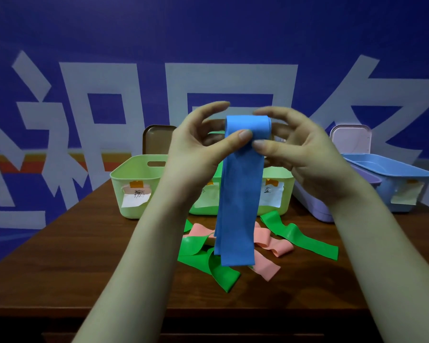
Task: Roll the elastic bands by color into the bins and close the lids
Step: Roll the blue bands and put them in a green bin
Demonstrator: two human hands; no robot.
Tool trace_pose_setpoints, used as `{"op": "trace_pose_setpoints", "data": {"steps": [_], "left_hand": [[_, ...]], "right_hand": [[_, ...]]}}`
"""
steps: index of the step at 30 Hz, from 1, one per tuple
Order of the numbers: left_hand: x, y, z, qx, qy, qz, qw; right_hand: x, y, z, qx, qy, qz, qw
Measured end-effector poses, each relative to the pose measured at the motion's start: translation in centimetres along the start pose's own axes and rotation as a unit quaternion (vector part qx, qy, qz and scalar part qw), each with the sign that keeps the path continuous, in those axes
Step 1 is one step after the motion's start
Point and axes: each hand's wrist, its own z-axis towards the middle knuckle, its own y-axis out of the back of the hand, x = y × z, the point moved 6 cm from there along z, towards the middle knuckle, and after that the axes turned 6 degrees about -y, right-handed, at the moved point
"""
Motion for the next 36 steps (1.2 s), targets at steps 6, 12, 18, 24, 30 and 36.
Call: {"op": "trace_pose_setpoints", "data": {"steps": [6,12,18,24,30,36], "left_hand": [[-0.1,0.1,0.1,-0.001,-0.015,0.007,1.000],[0.1,-0.2,-0.1,0.027,-0.022,0.017,0.999],[0.4,-0.3,-0.1,0.050,-0.007,0.009,0.999],[0.9,-0.1,0.2,0.038,0.021,0.001,0.999],[1.3,-0.1,0.2,0.030,0.066,0.022,0.997],[1.0,-0.3,0.3,0.026,0.065,0.013,0.997]], "right_hand": [[-0.5,0.3,0.0,-0.004,-0.033,-0.013,0.999],[-0.3,-0.1,0.1,-0.045,-0.031,-0.029,0.998],[-0.3,0.2,0.2,-0.033,-0.016,-0.003,0.999],[-0.7,0.8,0.5,-0.028,-0.006,0.026,0.999],[-0.7,0.8,0.3,-0.029,0.012,0.010,0.999],[-0.5,0.8,0.1,-0.029,0.019,-0.023,0.999]]}}
